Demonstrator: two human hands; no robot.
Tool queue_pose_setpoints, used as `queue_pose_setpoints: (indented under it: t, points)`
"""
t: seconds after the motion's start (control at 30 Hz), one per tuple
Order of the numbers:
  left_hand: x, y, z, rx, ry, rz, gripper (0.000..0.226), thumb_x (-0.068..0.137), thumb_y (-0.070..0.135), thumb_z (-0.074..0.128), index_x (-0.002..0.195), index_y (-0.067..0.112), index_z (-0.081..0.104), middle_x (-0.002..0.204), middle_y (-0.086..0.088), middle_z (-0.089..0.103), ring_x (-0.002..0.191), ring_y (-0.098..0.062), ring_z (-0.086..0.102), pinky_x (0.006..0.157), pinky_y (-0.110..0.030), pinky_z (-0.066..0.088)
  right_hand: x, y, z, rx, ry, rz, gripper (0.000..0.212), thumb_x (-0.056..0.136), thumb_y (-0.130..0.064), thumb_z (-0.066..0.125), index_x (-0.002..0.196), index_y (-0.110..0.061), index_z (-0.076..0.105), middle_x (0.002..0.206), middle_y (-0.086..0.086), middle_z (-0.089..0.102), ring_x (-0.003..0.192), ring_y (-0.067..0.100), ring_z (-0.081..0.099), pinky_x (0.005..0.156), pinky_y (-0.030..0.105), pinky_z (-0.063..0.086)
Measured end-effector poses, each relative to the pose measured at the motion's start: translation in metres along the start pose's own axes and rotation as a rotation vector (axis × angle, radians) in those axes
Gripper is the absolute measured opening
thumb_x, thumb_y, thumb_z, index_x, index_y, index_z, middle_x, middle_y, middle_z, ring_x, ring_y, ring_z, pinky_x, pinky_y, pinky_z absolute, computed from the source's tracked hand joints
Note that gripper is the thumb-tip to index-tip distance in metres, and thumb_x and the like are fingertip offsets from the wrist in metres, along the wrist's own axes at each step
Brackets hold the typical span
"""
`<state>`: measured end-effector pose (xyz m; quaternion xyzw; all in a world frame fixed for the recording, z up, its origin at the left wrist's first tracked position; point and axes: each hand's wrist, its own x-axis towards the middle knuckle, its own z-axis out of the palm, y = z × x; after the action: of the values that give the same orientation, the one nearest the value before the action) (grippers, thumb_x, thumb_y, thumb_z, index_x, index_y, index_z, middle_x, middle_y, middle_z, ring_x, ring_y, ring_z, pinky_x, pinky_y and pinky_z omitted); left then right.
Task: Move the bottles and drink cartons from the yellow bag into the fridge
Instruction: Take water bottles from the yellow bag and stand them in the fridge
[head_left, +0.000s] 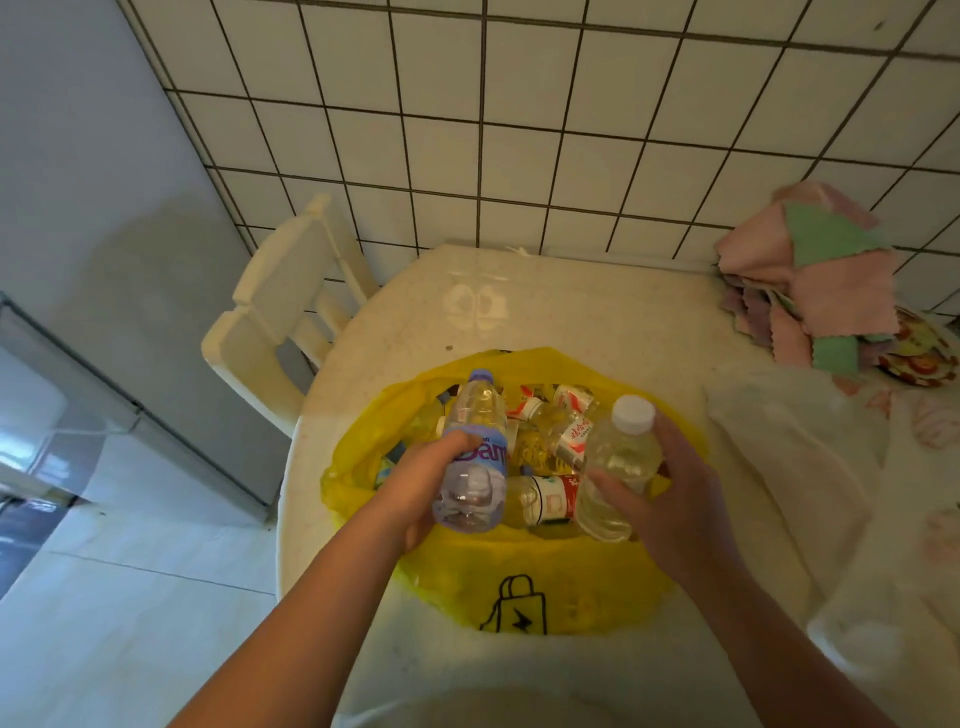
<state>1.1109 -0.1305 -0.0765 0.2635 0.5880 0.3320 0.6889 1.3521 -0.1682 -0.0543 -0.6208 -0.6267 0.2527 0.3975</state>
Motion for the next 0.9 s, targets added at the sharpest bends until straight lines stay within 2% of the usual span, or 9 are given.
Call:
queue_pose_setpoints:
  t: [0.17,0.23,0.37,0.5,0.63,0.7,0.77,0.83,0.9]
  points:
    - [-0.035,-0.008,-0.004,-0.121,-0.036,0.111,0.074,0.059,0.037,0.077,0.122,0.002,0.062,0.104,-0.026,0.07,0.081,-0.032,0.07,0.066,-0.038,0.058,0.001,-0.032,-0.015,0.285,0.063,-0.024,0.054,0.079,-0.004,0.078,0.114,-0.037,0.053,0.098,-0.014,0.067,0.087,-0.005,0.064,0.067,0.009,0.049]
    - [-0.047,-0.014,-0.006,-0.133,0.007,0.154,0.083,0.049,0.044,0.076,0.122,0.006,0.061,0.109,-0.027,0.068,0.086,-0.038,0.068,0.072,-0.042,0.056,0.001,-0.04,-0.021,0.367,0.044,-0.03,0.041,0.08,-0.011,0.073,0.109,-0.034,0.054,0.094,-0.017,0.068,0.085,-0.007,0.064,0.064,0.007,0.048]
    - [-0.067,-0.031,-0.01,-0.148,0.106,0.247,0.085,0.051,0.041,0.078,0.127,0.01,0.057,0.111,-0.024,0.069,0.093,-0.038,0.069,0.073,-0.042,0.058,0.0,-0.041,-0.02,0.562,-0.011,0.067,0.039,0.076,-0.02,0.064,0.113,-0.012,0.057,0.096,-0.001,0.069,0.083,0.003,0.069,0.061,0.016,0.053]
    - [-0.091,-0.055,-0.014,-0.125,0.201,0.323,0.081,0.051,0.041,0.077,0.126,0.016,0.058,0.107,-0.015,0.073,0.09,-0.032,0.072,0.07,-0.039,0.058,-0.005,-0.042,-0.003,0.754,-0.139,0.23,0.038,0.081,-0.022,0.065,0.118,-0.019,0.057,0.108,0.011,0.069,0.096,0.031,0.071,0.068,0.048,0.06]
    - [-0.118,-0.082,-0.017,-0.138,0.286,0.338,0.077,0.053,0.044,0.076,0.123,0.017,0.059,0.107,-0.014,0.073,0.094,-0.035,0.071,0.076,-0.043,0.057,-0.018,-0.05,0.016,0.815,-0.228,0.271,0.043,0.096,-0.011,0.056,0.137,-0.024,0.05,0.113,0.001,0.069,0.1,0.019,0.07,0.068,0.031,0.059]
    - [-0.133,-0.094,-0.02,-0.141,0.318,0.343,0.076,0.054,0.044,0.076,0.123,0.017,0.058,0.106,-0.012,0.073,0.094,-0.034,0.071,0.074,-0.041,0.057,-0.028,-0.054,0.026,0.842,-0.292,0.277,0.047,0.095,-0.014,0.059,0.135,-0.038,0.052,0.111,-0.005,0.071,0.103,0.018,0.07,0.073,0.036,0.058]
    - [-0.146,-0.106,-0.024,-0.162,0.348,0.358,0.074,0.056,0.041,0.076,0.122,0.015,0.059,0.106,-0.014,0.073,0.094,-0.033,0.071,0.074,-0.039,0.057,-0.04,-0.061,0.036,0.831,-0.356,0.274,0.043,0.086,-0.024,0.065,0.115,-0.054,0.059,0.111,-0.008,0.071,0.107,0.02,0.068,0.084,0.047,0.056]
    - [-0.161,-0.12,-0.031,-0.187,0.384,0.369,0.074,0.056,0.039,0.077,0.123,0.013,0.058,0.108,-0.015,0.072,0.097,-0.035,0.07,0.077,-0.041,0.057,-0.057,-0.07,0.047,0.801,-0.427,0.262,0.04,0.076,-0.035,0.066,0.11,-0.054,0.061,0.112,-0.007,0.071,0.107,0.019,0.067,0.088,0.054,0.055]
    - [-0.171,-0.129,-0.037,-0.215,0.403,0.37,0.078,0.054,0.039,0.078,0.123,0.013,0.057,0.11,-0.015,0.072,0.098,-0.036,0.07,0.079,-0.043,0.056,-0.07,-0.074,0.055,0.776,-0.471,0.24,0.044,0.069,-0.043,0.068,0.111,-0.05,0.061,0.109,-0.008,0.071,0.104,0.016,0.068,0.083,0.049,0.056]
